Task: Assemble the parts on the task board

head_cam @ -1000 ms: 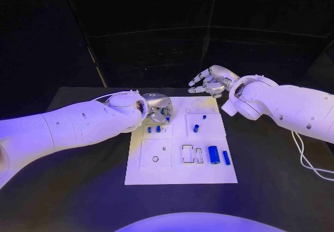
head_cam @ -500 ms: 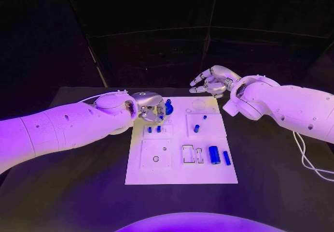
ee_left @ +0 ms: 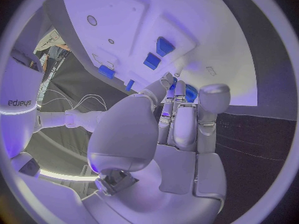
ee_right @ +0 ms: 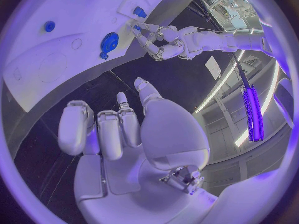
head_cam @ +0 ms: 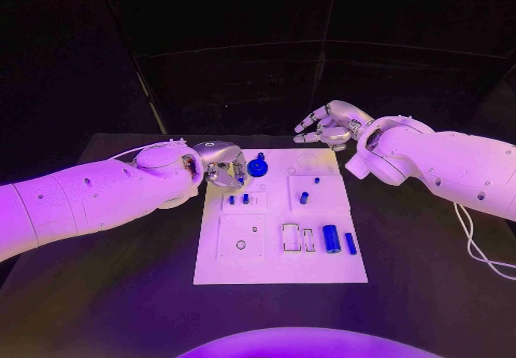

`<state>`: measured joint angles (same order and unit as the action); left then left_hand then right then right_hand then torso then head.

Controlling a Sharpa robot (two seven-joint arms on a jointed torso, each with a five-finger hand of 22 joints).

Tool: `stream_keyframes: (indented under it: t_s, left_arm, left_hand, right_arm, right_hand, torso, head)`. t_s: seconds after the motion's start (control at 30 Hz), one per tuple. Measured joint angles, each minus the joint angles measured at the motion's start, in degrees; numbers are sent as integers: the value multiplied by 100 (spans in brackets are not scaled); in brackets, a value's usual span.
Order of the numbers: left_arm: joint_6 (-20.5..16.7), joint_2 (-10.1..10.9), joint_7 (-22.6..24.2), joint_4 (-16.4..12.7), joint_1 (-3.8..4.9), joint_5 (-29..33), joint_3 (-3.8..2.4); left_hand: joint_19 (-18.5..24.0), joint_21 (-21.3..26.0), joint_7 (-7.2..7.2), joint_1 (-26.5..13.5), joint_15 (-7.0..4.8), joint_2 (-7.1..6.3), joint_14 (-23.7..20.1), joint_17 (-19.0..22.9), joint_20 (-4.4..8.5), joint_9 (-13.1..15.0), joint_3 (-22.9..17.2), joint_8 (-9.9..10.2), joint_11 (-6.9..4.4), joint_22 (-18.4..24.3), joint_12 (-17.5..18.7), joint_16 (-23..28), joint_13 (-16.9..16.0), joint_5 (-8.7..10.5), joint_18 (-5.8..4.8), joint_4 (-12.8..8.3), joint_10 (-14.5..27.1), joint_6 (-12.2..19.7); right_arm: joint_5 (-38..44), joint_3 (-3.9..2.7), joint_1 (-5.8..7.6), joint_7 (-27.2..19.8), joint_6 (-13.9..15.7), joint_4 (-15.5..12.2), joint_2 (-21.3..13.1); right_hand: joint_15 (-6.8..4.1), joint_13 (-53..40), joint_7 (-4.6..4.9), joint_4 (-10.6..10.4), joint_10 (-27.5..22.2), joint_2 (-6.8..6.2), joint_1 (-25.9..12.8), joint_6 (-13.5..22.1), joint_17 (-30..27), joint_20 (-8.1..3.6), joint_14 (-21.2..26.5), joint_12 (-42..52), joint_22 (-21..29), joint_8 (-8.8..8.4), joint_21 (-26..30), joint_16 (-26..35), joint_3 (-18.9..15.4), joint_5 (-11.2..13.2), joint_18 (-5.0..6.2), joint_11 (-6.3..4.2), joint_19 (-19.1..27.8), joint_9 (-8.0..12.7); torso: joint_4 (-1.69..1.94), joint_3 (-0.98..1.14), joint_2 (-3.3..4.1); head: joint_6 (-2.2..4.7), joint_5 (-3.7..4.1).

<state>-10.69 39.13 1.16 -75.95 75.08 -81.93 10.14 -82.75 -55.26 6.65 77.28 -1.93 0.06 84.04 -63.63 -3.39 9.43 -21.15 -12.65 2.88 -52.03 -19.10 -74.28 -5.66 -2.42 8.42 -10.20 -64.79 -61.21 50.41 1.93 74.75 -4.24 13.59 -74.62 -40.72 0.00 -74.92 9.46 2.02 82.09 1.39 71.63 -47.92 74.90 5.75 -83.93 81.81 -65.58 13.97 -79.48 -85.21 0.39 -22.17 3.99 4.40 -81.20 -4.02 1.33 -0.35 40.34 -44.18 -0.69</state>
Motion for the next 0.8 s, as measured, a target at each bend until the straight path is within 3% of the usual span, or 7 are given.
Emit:
stream_keyframes:
  t_s: [0.8]
  left_arm:
    - [113,-142,-102,226,0,129,-2]
  left_hand:
    - [0,0,0,-24,0,-24,0,9,0,-19,-14,4,0,-4,26,-23,-1,0,0,-15,0,1]
  right_arm:
    - [0,0,0,0,0,-1,3]
  right_hand:
    - [0,0,0,0,0,0,0,0,4,0,0,0,0,0,0,0,0,0,0,0,0,0]
  torso:
    - [-7,4,1]
  head:
    - [-12,-2]
